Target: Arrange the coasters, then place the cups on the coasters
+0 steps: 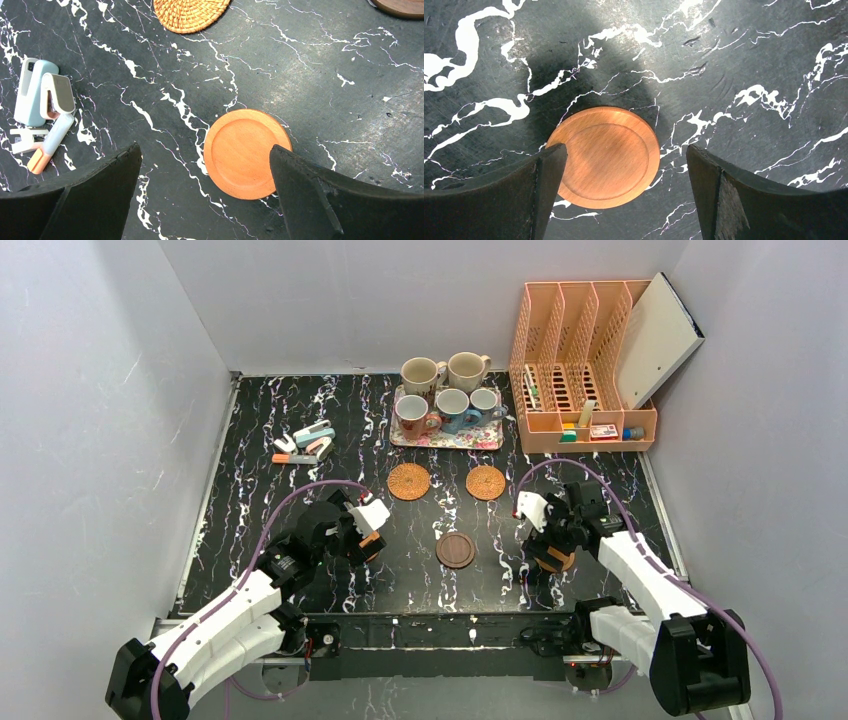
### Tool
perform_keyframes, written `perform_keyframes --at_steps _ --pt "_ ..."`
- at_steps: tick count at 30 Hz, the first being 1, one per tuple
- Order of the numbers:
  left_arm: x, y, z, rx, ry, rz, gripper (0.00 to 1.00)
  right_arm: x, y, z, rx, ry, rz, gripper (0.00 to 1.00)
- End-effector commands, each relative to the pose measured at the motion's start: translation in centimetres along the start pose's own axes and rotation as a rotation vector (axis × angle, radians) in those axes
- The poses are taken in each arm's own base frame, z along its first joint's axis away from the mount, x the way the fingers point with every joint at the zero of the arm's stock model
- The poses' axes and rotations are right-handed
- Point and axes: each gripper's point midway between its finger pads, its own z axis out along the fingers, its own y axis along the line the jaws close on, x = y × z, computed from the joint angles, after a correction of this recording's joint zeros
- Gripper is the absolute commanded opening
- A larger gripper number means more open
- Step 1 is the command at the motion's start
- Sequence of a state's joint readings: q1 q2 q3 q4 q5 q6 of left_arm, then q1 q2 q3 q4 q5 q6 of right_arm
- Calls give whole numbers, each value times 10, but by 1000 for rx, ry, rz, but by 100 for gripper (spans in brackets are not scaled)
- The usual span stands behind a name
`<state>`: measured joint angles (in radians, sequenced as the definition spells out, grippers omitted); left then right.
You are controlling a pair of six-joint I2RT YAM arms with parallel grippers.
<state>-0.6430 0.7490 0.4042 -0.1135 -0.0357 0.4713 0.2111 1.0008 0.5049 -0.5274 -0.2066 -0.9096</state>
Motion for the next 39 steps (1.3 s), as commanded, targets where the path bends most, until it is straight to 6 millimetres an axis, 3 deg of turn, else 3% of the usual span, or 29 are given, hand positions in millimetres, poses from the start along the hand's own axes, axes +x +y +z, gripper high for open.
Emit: perform_keyframes --at_steps 1,7,10,26,39 --pt "3 -3 0 12 4 -1 98 -18 -18 -12 77 -46 18 98" --pt "3 -3 0 13 3 -1 98 -38 -29 -31 119 -105 21 98" --pt "3 -3 -1 14 3 0 98 -38 -34 -36 143 -95 20 98" --pt "3 -4 0 18 4 0 98 -11 -32 -6 152 -23 30 98" --pt "3 -4 0 22 5 1 98 -6 -31 8 150 -17 36 98"
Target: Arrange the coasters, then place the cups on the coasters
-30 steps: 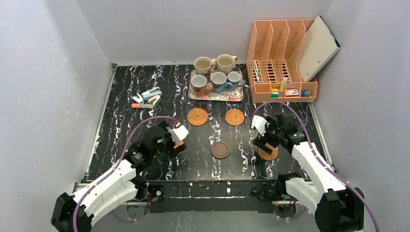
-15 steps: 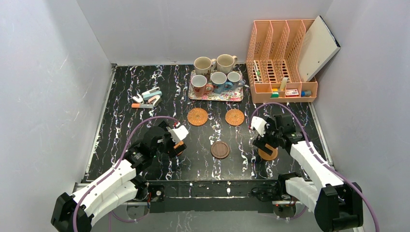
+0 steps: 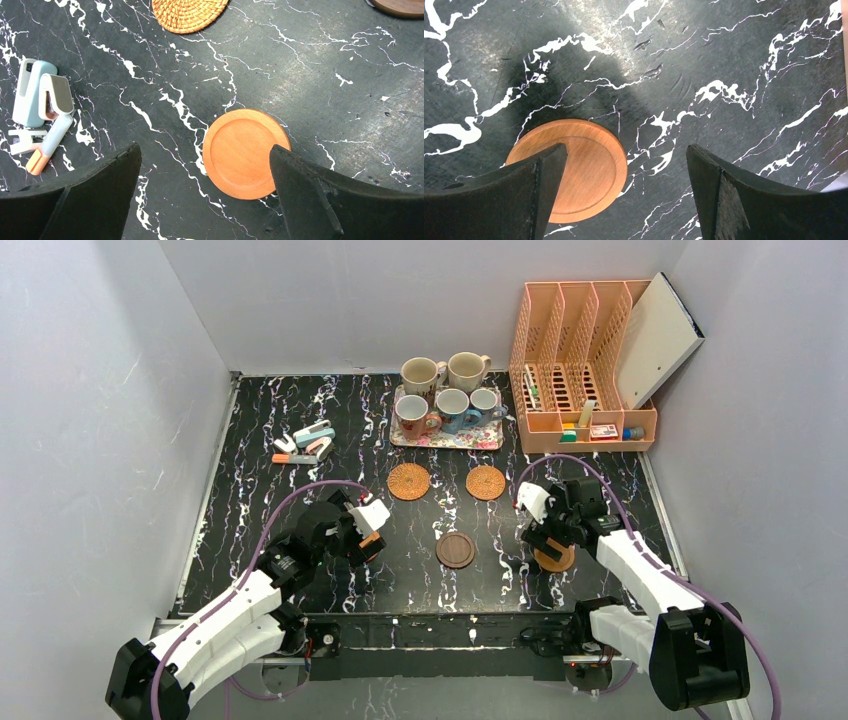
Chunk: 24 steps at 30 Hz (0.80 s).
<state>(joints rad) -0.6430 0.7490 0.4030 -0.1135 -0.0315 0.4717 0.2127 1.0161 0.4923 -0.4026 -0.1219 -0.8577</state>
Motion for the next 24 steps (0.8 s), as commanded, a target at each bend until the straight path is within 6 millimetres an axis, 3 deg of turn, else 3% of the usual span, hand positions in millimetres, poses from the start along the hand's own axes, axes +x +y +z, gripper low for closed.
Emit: perform_keyframes --at_steps 1,13,24 --pt "3 -4 0 19 7 0 98 -4 -4 7 25 -22 12 98" --pt "4 -4 0 20 6 2 98 -10 -12 9 65 -32 14 98" --pt "3 -4 0 21 6 2 98 -14 6 3 -11 -55 -19 98"
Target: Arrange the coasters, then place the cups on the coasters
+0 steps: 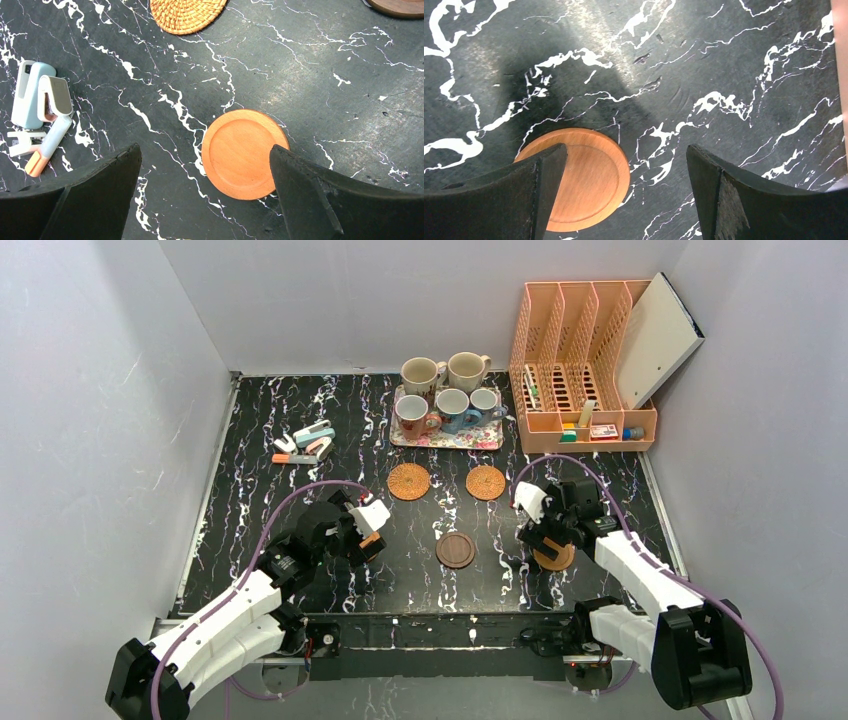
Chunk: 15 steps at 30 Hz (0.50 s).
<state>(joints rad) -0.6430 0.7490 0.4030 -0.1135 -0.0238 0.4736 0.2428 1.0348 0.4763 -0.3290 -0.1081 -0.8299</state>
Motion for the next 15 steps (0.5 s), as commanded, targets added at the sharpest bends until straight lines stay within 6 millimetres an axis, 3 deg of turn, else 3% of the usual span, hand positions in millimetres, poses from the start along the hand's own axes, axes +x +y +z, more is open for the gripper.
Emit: perform_keyframes --at_steps 1,15 --pt "4 -3 0 16 10 1 98 -7 8 -5 -33 -35 -14 98" --pt "6 -2 2 9 21 4 98 -9 8 -20 -34 -16 -39 98"
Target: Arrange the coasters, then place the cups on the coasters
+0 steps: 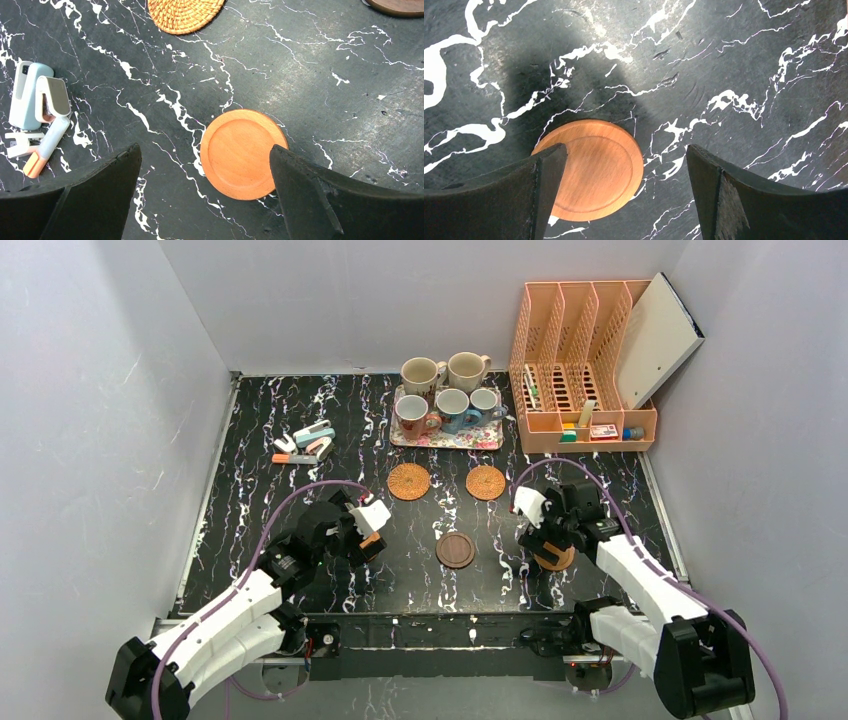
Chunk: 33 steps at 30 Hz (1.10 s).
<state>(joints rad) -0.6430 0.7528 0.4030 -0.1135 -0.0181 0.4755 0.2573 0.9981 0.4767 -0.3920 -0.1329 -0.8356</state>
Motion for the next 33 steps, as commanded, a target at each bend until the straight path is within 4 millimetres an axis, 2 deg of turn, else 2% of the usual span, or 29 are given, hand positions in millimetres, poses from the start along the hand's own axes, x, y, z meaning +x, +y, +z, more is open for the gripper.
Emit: perform_keyframes --at_steps 1,6,13,28,33 --pt "7 0 2 -4 28 3 98 -7 -3 -17 6 -6 -34 98" --pt "14 4 7 -22 70 9 98 -3 6 -25 -29 11 -57 98" --pt "13 3 7 -17 63 11 98 5 22 -15 -95 21 -50 98" --pt "14 1 7 -5 63 12 98 -1 41 -5 -164 -9 -51 98" --pt "14 0 7 -2 66 13 98 -3 41 -2 -159 -11 -53 98"
